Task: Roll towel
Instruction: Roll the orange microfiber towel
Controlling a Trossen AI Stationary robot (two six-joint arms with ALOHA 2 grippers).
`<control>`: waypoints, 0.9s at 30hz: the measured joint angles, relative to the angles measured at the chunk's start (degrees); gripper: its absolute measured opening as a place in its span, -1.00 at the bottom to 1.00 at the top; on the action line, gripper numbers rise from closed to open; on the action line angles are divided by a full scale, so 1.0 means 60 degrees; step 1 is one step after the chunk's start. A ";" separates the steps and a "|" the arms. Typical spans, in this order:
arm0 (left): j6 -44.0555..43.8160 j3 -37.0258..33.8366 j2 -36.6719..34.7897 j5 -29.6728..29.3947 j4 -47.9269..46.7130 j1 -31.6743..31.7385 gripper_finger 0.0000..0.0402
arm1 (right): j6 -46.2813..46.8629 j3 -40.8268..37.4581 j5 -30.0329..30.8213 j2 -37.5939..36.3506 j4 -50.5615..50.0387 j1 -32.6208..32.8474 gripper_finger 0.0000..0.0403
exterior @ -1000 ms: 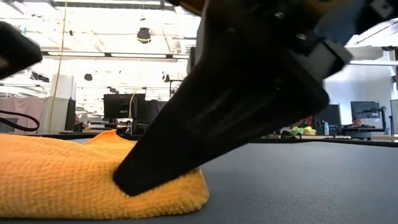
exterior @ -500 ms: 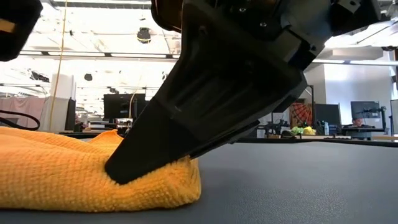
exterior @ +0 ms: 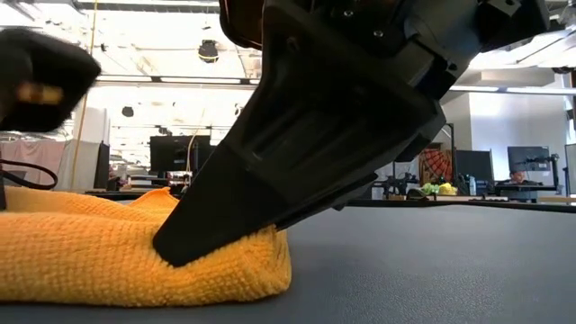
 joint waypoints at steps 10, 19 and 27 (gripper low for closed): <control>-0.1235 0.0022 0.0318 -0.0092 -0.0427 0.0037 -0.24 | 0.0774 0.0000 0.0250 -0.0004 -0.0068 0.0004 -0.86; -0.2683 0.0015 0.0154 0.0303 -0.0634 0.0062 -0.73 | 0.1277 0.0000 0.0274 -0.0004 -0.0064 0.0033 -0.86; -0.3179 0.0000 -0.0571 0.1605 -0.0644 0.0202 -0.96 | 0.1303 0.0000 0.0451 -0.0191 -0.0031 0.0057 -0.85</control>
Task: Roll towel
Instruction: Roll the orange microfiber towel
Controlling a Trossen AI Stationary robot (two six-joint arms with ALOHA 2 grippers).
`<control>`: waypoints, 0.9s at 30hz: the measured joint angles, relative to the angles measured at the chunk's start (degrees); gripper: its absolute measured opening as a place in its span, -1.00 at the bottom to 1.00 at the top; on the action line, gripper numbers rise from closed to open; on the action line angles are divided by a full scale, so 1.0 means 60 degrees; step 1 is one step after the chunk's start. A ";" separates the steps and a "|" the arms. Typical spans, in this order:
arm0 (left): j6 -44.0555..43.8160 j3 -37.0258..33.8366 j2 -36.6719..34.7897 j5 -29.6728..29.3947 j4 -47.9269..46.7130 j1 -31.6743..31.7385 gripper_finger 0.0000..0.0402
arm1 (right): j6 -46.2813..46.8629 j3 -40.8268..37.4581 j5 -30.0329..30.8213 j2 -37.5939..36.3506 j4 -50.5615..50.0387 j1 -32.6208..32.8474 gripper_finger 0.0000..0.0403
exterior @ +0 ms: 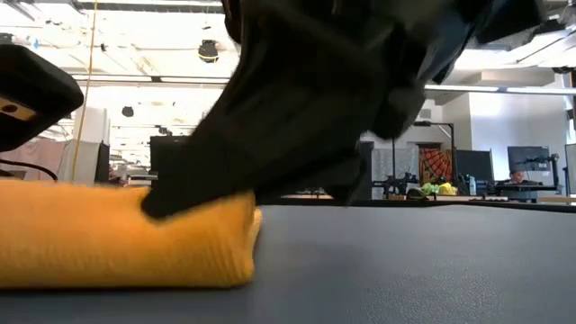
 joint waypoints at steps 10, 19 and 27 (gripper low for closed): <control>-0.0811 0.0000 -0.0033 0.1793 0.0037 0.0680 -0.99 | 0.0361 0.0001 0.0316 -0.0116 -0.0432 0.0011 -0.86; -0.1224 0.0009 -0.0044 0.2750 -0.0849 0.1291 -1.00 | 0.0469 0.0004 0.0528 -0.0119 -0.0905 -0.0114 -0.82; -0.1298 0.0011 -0.0047 0.3560 -0.0920 0.1659 -1.00 | 0.0267 0.0007 0.0531 -0.0119 -0.1168 -0.0177 -0.69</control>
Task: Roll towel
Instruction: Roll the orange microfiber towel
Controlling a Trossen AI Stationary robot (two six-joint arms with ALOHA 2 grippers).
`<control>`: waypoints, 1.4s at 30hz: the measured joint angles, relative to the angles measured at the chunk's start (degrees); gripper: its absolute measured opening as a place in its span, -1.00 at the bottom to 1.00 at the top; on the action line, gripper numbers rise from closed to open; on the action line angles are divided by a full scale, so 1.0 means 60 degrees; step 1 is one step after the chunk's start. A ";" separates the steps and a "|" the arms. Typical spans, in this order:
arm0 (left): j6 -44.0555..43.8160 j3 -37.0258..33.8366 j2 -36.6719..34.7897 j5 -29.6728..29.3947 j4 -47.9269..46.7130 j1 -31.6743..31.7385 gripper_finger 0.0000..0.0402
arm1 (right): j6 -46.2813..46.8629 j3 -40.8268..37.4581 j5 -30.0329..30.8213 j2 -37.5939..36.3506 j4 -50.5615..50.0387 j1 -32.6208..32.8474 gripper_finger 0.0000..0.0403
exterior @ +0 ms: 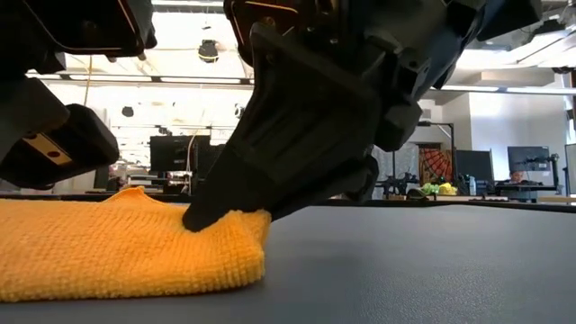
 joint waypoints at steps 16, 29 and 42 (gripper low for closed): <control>0.0024 -0.0007 0.0000 0.0603 -0.0075 0.0016 -1.00 | -0.3057 -0.0026 -0.0153 -0.0971 0.0233 0.0325 -0.18; 0.0141 -0.0011 0.0000 0.0956 -0.0034 0.0159 -0.97 | -0.6815 -0.0022 0.1392 0.0175 0.2164 0.0953 -0.12; 0.0360 -0.0011 0.0000 0.1010 0.0054 0.0285 -0.97 | -0.6378 -0.0011 0.1297 0.0171 0.1689 0.0809 -0.14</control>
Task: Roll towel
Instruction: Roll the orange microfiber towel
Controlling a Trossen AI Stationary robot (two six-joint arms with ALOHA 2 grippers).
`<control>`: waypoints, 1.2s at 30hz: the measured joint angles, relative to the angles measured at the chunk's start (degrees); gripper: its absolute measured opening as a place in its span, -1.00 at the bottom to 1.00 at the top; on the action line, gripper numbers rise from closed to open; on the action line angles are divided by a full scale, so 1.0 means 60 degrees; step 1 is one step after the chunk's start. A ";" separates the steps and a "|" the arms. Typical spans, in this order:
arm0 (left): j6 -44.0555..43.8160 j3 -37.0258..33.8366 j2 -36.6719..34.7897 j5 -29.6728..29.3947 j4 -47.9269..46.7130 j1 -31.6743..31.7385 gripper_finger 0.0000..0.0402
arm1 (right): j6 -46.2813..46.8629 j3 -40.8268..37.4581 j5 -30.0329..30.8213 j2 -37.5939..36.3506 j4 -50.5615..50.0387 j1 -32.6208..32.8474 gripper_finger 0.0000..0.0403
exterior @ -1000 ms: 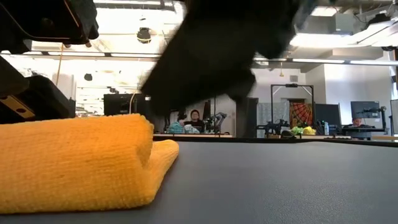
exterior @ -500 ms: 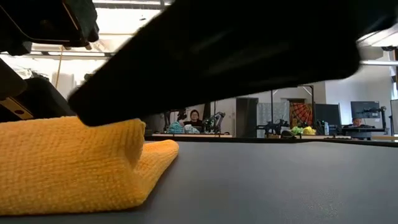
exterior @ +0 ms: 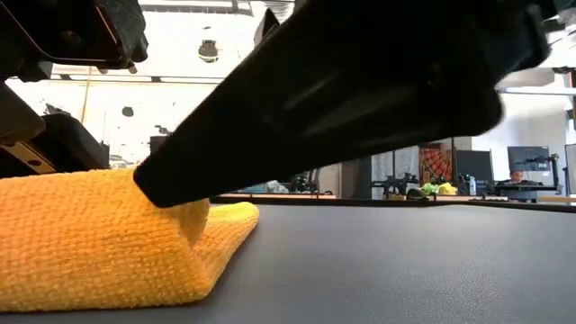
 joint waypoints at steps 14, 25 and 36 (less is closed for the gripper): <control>0.0323 0.0000 -0.0061 -0.0365 0.0094 -0.0001 -0.96 | 0.2235 0.0004 -0.0015 0.0000 -0.0975 -0.0180 -0.89; 0.0389 0.0000 -0.0549 -0.1798 -0.0630 -0.0670 -0.96 | 0.4592 0.0007 -0.0230 -0.0004 -0.1166 -0.0342 -0.92; 0.0747 0.0000 -0.0678 -0.2175 -0.0838 -0.0960 -0.96 | 0.5591 0.0015 -0.0273 -0.0004 -0.1279 -0.0426 -0.92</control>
